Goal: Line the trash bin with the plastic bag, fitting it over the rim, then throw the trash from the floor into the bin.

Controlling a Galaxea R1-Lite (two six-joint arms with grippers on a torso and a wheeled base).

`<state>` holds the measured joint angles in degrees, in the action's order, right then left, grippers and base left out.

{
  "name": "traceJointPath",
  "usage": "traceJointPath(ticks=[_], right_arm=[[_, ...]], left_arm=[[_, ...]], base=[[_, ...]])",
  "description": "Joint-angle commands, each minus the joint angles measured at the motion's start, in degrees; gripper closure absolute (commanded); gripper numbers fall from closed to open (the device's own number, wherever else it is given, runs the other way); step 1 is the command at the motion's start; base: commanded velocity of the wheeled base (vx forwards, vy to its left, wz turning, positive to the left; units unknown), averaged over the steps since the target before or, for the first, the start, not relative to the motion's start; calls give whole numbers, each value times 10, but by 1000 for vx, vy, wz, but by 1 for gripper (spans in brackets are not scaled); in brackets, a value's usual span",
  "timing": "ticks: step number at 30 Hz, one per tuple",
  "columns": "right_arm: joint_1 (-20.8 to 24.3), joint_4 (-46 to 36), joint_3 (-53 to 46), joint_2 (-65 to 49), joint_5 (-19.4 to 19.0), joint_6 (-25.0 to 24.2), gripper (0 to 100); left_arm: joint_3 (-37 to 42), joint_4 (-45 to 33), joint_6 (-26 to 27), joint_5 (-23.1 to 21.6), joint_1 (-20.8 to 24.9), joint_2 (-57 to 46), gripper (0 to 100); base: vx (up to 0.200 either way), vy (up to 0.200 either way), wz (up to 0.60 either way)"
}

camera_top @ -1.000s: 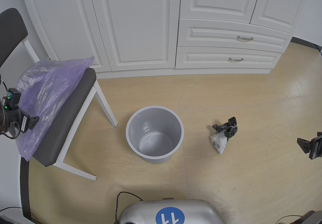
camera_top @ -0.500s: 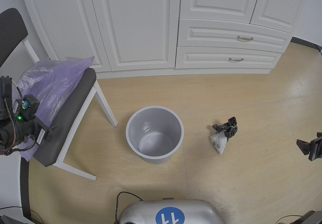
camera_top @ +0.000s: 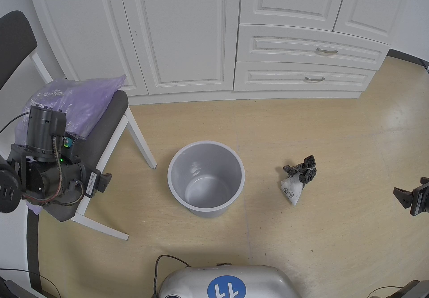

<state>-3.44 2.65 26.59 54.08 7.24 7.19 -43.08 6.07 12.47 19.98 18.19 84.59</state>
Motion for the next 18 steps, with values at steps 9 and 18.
traceJointPath(ticks=[9, 18], right_arm=[[0, 0, -5, 7, 0, 0, 0], [0, 0, -8, 6, 0, 2, 0]], left_arm=[[-45, -1, -22, -46, -115, 53, 0], [-59, -1, -18, -82, -185, 49, 0]], base=[[0, 0, 0], [0, 0, 0]])
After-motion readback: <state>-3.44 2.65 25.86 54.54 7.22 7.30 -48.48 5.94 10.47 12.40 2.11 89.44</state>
